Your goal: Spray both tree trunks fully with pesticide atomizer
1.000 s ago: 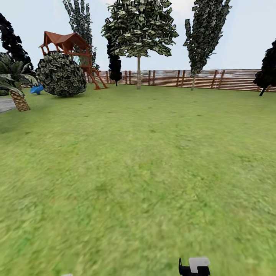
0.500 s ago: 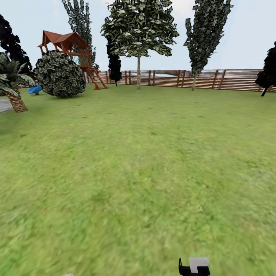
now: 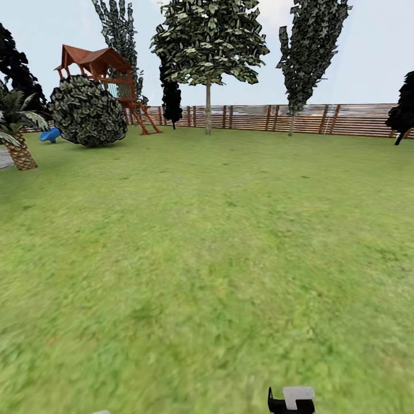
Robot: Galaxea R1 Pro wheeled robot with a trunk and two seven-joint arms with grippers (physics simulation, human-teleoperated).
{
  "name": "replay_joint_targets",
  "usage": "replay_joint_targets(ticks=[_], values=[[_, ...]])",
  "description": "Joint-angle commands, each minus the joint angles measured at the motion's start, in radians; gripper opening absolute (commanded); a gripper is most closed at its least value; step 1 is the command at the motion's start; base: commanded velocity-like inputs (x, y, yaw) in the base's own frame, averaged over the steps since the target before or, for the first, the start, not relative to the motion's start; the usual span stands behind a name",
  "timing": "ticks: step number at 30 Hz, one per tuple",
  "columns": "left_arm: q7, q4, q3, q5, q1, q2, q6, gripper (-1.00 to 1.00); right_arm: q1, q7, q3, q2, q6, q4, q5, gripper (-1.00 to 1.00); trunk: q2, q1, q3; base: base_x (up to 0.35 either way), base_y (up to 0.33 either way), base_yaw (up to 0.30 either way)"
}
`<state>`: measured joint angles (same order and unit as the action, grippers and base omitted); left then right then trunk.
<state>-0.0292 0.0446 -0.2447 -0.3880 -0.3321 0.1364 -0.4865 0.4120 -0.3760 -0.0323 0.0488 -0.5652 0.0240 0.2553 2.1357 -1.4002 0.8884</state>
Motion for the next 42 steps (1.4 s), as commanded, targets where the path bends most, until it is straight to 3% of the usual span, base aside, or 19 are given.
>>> replay_joint_targets(ticks=[1,42], values=[[-0.003,0.000,-0.008,-0.005,0.000,0.000,-0.003,-1.00,0.001,-0.007,-0.003,0.000,-0.001,-0.001,0.010,1.00,0.000,0.000,0.001,0.337,0.000,0.000],[-0.003,0.000,-0.008,-0.005,0.000,-0.001,0.000,-1.00,0.001,-0.007,-0.004,0.000,-0.001,-0.001,0.011,1.00,0.000,0.000,0.001,0.337,0.000,0.000]])
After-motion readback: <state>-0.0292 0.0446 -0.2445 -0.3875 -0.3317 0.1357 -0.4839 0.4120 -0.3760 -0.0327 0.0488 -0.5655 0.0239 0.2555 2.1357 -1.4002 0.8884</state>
